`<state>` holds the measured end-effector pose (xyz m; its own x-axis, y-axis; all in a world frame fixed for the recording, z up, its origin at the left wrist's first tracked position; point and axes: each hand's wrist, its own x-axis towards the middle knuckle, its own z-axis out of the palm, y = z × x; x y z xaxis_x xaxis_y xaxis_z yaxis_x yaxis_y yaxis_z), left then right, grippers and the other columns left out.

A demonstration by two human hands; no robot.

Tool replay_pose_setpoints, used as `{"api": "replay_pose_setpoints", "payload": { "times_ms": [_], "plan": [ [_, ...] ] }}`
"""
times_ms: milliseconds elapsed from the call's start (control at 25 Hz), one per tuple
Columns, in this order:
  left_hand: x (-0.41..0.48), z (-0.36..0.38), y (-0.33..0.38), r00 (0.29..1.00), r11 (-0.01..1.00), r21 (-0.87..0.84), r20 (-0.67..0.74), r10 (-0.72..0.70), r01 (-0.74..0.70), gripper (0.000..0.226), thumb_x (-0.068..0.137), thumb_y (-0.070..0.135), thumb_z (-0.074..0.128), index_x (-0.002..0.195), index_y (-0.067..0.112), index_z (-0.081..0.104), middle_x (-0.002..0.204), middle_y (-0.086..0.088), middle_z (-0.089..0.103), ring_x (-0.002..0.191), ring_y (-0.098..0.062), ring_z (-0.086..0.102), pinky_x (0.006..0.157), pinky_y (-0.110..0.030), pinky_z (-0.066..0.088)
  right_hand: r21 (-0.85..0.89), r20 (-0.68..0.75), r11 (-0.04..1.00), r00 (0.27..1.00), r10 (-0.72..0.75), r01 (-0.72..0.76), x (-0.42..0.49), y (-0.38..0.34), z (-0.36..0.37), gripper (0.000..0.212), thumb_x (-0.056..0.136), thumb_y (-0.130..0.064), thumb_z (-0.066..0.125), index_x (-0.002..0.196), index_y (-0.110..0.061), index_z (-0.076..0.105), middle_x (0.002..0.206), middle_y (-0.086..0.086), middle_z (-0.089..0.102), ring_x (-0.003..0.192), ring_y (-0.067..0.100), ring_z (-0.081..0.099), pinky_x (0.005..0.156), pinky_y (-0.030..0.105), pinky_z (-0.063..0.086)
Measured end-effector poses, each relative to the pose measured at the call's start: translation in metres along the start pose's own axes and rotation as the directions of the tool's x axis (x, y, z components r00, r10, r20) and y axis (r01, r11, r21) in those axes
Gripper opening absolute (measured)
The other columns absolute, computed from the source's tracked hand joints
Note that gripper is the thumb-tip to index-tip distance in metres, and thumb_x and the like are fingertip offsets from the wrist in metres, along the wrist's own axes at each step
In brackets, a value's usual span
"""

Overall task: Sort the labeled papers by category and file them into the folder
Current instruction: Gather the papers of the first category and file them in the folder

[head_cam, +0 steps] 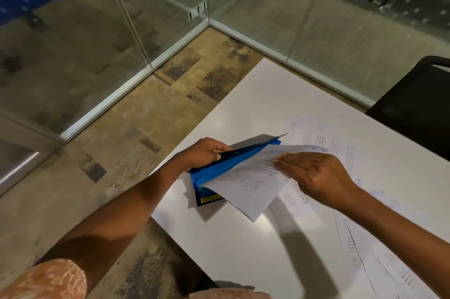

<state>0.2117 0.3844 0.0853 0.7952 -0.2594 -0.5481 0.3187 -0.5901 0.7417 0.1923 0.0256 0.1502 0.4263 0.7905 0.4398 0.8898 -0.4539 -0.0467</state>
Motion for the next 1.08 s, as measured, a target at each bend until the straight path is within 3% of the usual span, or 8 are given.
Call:
{"api": "replay_pose_setpoints", "payload": {
  "times_ms": [120,240,360,560,640,760,920,1080],
  "plan": [
    [-0.005,-0.002,-0.001,0.999,1.0,-0.024,0.048,-0.006,0.007,0.054,0.1,-0.009,0.054,0.135,0.028,0.073,0.134,0.008,0.073,0.113,0.004,0.066,0.092,-0.007,0.048,-0.003,-0.009,1.0,1.0,-0.001,0.001,0.01,-0.011,-0.003,0.062,0.109,-0.005,0.021,0.121,-0.008,0.082,0.118,0.006,0.082,0.106,0.025,0.08,0.081,0.042,0.068],
    [-0.008,-0.002,0.0,0.997,0.999,-0.041,0.069,-0.017,0.02,0.055,0.1,-0.01,0.054,0.136,0.028,0.073,0.136,0.008,0.071,0.123,-0.002,0.066,0.101,-0.016,0.051,-0.046,0.032,0.999,0.999,-0.018,0.019,0.018,-0.024,0.003,0.067,0.112,-0.01,0.015,0.114,-0.007,0.082,0.108,0.007,0.083,0.096,0.028,0.081,0.075,0.041,0.068],
    [-0.013,-0.001,0.001,0.996,0.999,-0.051,0.094,-0.008,0.013,0.053,0.101,-0.008,0.055,0.137,0.026,0.071,0.138,0.006,0.07,0.119,-0.001,0.067,0.102,-0.018,0.052,-0.102,0.165,0.995,0.986,0.0,0.017,0.023,-0.033,0.019,0.049,0.11,-0.006,0.029,0.107,-0.01,0.077,0.096,0.008,0.08,0.082,0.03,0.079,0.066,0.04,0.064],
    [-0.02,0.001,0.001,0.993,0.997,-0.073,0.121,0.004,0.005,0.049,0.102,-0.006,0.056,0.14,0.022,0.07,0.137,0.002,0.071,0.121,-0.009,0.07,0.094,-0.015,0.054,-0.163,0.414,0.985,0.91,0.015,0.058,0.034,-0.052,0.044,0.021,0.088,-0.003,0.058,0.101,-0.015,0.069,0.084,0.003,0.072,0.068,0.027,0.07,0.058,0.033,0.053],
    [-0.022,0.002,0.0,0.992,0.997,-0.081,0.128,0.003,0.008,0.05,0.102,-0.008,0.054,0.14,0.02,0.07,0.137,0.003,0.071,0.111,-0.002,0.071,0.085,-0.011,0.054,-0.176,0.472,0.982,0.881,0.024,0.068,0.043,-0.061,0.052,0.024,0.076,-0.005,0.075,0.095,-0.017,0.069,0.075,0.0,0.067,0.059,0.025,0.065,0.054,0.03,0.045],
    [-0.025,0.002,0.001,0.99,0.997,-0.076,0.138,0.004,0.006,0.05,0.103,-0.01,0.05,0.142,0.015,0.068,0.129,0.004,0.071,0.089,0.012,0.071,0.072,-0.008,0.052,-0.203,0.542,0.977,0.838,0.063,0.058,0.055,-0.072,0.065,0.027,0.071,-0.014,0.083,0.094,-0.019,0.07,0.071,0.0,0.066,0.054,0.024,0.063,0.052,0.029,0.044],
    [-0.026,-0.001,0.0,0.991,0.998,-0.053,0.129,0.038,-0.032,0.052,0.101,-0.011,0.051,0.14,0.017,0.069,0.135,0.001,0.072,0.101,0.009,0.069,0.086,-0.01,0.052,-0.255,0.585,0.966,0.802,0.124,0.036,0.067,-0.079,0.077,0.03,0.07,-0.017,0.089,0.092,-0.019,0.069,0.069,0.0,0.069,0.052,0.024,0.063,0.05,0.028,0.043],
    [-0.028,-0.001,0.0,0.996,0.998,0.007,0.057,0.064,-0.064,0.053,0.101,-0.01,0.053,0.139,0.022,0.071,0.136,0.005,0.071,0.111,0.003,0.068,0.092,-0.008,0.049,-0.259,0.574,0.966,0.8,0.173,-0.023,0.066,-0.082,0.079,0.037,0.055,-0.013,0.096,0.082,-0.017,0.072,0.056,-0.002,0.062,0.039,0.022,0.055,0.044,0.025,0.036]
  ]
}}
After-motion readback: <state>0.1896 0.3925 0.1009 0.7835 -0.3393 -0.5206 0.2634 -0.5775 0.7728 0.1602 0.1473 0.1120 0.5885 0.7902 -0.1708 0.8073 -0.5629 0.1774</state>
